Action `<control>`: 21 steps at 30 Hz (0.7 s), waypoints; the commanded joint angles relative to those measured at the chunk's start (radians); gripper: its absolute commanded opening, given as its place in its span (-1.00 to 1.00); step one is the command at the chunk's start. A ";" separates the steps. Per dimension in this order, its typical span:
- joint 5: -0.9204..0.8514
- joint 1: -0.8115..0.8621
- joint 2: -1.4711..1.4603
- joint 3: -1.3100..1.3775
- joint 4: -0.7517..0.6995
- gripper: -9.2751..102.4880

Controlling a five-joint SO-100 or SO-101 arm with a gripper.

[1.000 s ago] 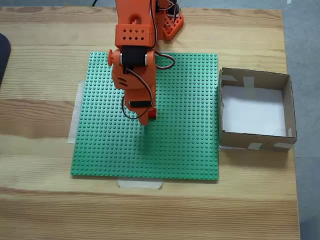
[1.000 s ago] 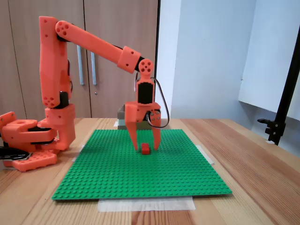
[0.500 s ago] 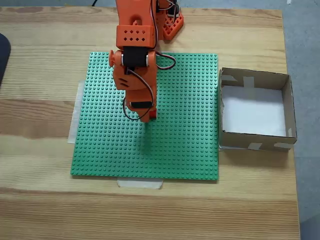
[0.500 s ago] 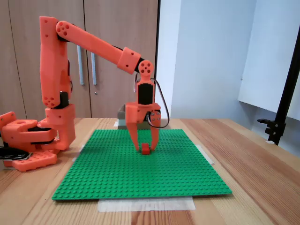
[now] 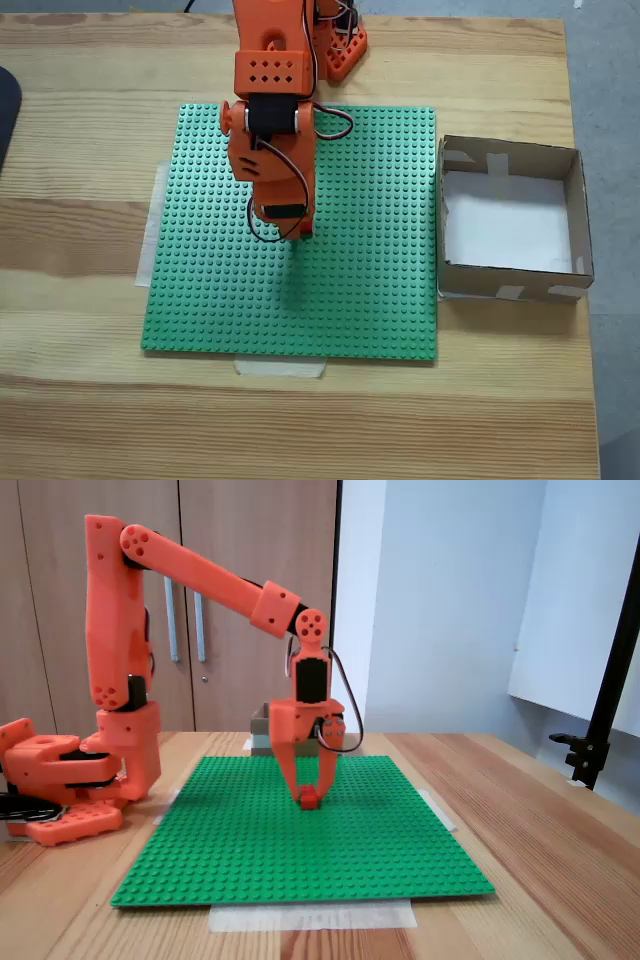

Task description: Pick the red lego block and put it in the box.

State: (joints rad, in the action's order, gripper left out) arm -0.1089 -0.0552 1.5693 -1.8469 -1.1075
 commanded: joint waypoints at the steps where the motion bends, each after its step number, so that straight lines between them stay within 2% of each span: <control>1: -0.006 -0.002 0.009 0.006 0.006 -0.62; 21: -0.015 -0.003 0.031 0.091 -0.020 -0.77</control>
State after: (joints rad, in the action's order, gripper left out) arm -0.1273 -0.0552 1.5693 -1.8224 -1.1152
